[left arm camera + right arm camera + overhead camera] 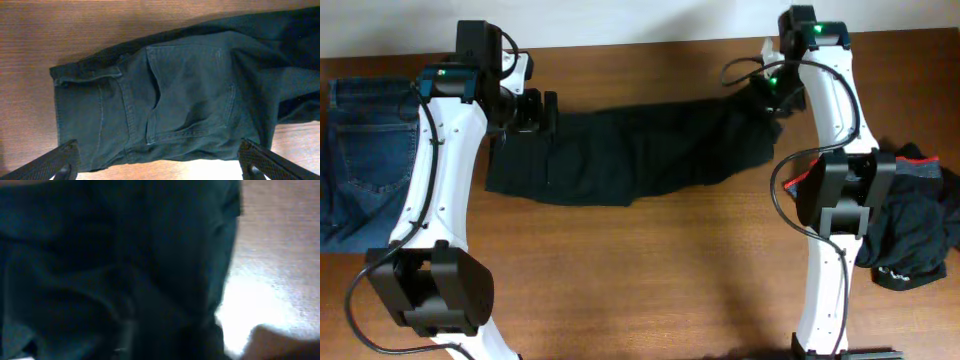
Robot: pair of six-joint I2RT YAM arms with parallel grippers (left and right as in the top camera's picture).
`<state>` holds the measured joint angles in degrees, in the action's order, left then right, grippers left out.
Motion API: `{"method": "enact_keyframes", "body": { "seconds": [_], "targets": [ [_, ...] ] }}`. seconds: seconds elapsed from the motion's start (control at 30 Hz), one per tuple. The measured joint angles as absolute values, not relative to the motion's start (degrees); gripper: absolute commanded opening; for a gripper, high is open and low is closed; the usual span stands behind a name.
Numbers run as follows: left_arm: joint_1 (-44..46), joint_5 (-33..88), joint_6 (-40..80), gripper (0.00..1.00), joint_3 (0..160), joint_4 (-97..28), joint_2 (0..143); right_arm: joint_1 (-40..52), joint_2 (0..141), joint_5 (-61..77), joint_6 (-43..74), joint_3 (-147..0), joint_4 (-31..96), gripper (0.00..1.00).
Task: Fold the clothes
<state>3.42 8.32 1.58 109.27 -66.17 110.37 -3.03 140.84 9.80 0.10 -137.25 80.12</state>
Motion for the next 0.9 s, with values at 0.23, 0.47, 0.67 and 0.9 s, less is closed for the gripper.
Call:
{"method": "enact_keyframes", "body": {
  "seconds": [0.23, 0.47, 0.67, 0.9],
  "targets": [
    [3.42, 6.55, 1.58, 1.00, 109.27, -66.15, 110.37, -6.81, 140.86, 15.59, -1.13, -142.41, 83.22, 0.99],
    [3.09, 6.35, 1.76, 0.71, 109.27, -67.11, 110.37, -2.48, 140.81, 26.00, -5.80, -144.75, 89.38, 0.04],
    [2.44, 5.82, 1.54, 0.34, 108.49, -70.24, 110.37, 3.09, 140.81, 27.62, -6.26, -143.79, 89.62, 0.04],
    [-0.12, 5.96, 1.13, 0.21, 102.54, -69.65, 110.37, 3.70, 140.81, 27.99, -6.42, -142.93, 89.56, 0.11]
  ]
}}
